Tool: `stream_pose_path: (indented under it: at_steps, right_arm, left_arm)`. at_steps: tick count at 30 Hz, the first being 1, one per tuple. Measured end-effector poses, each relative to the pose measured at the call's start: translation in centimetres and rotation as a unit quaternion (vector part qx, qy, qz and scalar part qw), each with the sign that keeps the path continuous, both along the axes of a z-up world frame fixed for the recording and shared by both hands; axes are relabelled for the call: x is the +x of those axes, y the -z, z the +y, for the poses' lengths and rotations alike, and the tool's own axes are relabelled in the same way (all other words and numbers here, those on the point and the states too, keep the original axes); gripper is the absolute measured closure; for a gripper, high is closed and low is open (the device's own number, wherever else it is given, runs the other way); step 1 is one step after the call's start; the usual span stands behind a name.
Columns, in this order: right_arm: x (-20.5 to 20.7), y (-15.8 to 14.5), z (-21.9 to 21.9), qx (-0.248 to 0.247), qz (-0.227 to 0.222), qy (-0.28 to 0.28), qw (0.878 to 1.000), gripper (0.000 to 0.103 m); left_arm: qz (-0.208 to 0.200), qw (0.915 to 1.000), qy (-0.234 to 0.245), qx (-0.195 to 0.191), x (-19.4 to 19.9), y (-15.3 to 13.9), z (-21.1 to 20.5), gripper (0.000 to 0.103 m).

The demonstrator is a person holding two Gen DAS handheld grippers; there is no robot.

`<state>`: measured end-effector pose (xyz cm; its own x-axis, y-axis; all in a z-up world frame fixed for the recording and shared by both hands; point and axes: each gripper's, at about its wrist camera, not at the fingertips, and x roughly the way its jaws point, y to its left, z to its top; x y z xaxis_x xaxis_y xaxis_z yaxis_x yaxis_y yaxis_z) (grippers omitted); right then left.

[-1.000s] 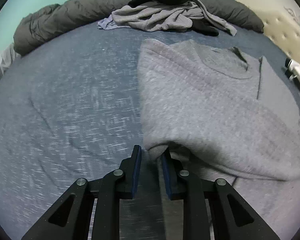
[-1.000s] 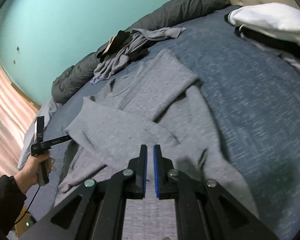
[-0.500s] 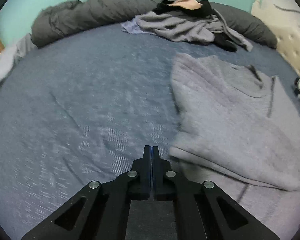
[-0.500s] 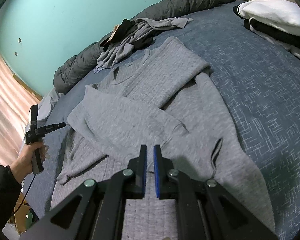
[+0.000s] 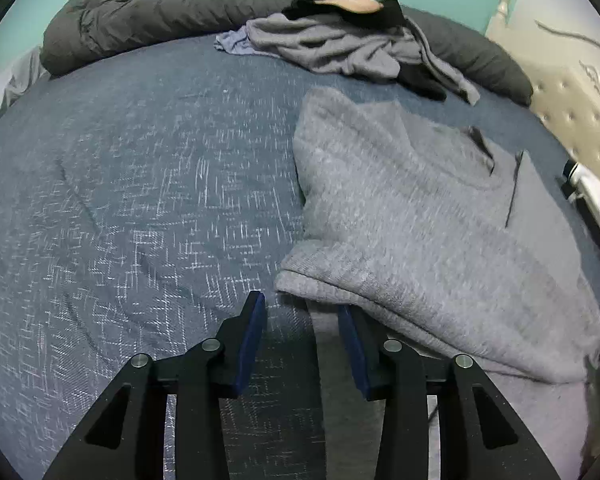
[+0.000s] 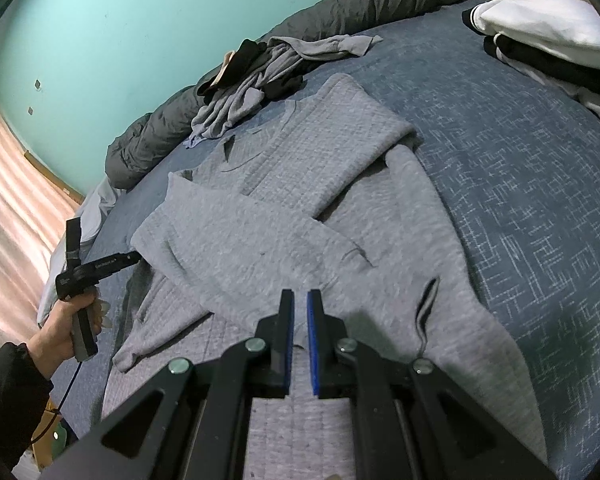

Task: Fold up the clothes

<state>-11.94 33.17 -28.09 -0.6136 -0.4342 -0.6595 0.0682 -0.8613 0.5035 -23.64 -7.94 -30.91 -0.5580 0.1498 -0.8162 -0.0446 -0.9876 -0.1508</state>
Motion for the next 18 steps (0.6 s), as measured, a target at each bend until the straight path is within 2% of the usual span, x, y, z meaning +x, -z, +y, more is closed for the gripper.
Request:
stream_pose_path:
  at_steps: [4,10,16,17,18]
  right_arm:
    - [0.0,0.0,0.2,-0.002,-0.001,0.002,1.0,0.097]
    - [0.0,0.0,0.0,-0.001,-0.001,-0.001,1.0,0.097]
    - [-0.2,0.2,0.1,-0.001,-0.005,0.001,1.0,0.097]
    - [-0.2,0.3,0.1,-0.001,-0.006,0.001,1.0,0.097]
    - [-0.2,0.3,0.1,0.0,-0.007,0.001,1.0,0.097]
  left_arm:
    - [0.014,0.9995,-0.018,0.021,0.8,-0.7,-1.0,0.056]
    - [-0.004,1.0,-0.005,0.005,-0.4,0.9,-0.5,0.055]
    - [0.01,0.9999,0.007,-0.01,-2.0,0.5,0.6,0.056]
    - [0.011,0.9997,0.011,-0.02,-2.2,0.4,0.8,0.057]
    - [0.011,0.9994,0.016,-0.03,-2.4,0.2,1.1,0.072]
